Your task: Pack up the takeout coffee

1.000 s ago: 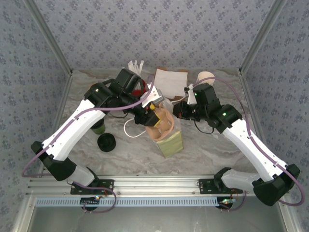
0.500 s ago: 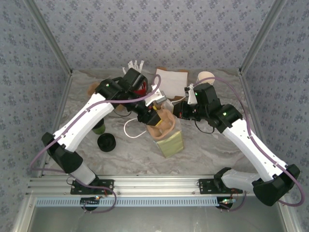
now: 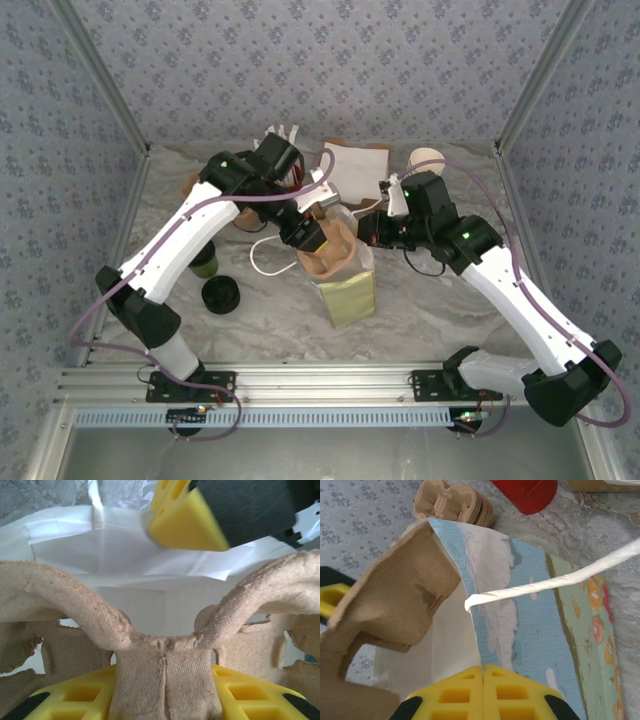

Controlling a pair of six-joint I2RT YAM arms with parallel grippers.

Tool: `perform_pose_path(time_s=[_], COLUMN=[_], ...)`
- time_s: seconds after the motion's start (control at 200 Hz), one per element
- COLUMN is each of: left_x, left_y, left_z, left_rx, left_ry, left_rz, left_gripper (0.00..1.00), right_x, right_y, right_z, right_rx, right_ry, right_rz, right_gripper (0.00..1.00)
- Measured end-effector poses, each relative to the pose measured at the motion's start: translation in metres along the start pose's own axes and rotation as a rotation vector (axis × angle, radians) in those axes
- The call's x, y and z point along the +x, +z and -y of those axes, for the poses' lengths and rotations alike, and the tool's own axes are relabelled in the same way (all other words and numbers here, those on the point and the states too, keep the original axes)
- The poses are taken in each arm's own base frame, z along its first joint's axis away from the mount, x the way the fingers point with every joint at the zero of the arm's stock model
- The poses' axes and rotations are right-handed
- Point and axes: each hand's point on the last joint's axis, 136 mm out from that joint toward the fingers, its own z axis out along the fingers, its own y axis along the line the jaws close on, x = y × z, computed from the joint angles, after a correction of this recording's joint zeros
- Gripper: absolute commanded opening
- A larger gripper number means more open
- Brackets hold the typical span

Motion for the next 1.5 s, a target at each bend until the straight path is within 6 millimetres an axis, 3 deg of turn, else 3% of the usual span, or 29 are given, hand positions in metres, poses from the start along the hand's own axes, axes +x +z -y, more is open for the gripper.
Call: perform_pose_path(time_s=[0.295,1.209,1.499], left_x=[0.008,0.016,0.016], left_y=[0.021,0.038,0.055], left_z=[-0.019,-0.024,-0.018], left_rx=[-0.046,-0.157,-0.168], left_ry=[-0.013,0.051,0.093], left_rz=[-0.076,-0.147,-0.159], left_gripper=[0.4,0.38,0.39], right_x=[0.002,0.001,-0.001], right_y=[0.0,-0.001,-0.005], right_z=[-0.003,-0.002,0.004], right_rx=[-0.014,-0.005,0.017], right_ry=[-0.01,0.026,0.08], right_rz=[-0.01,0.0,0.024], right_gripper=[0.03,0.05,0.04])
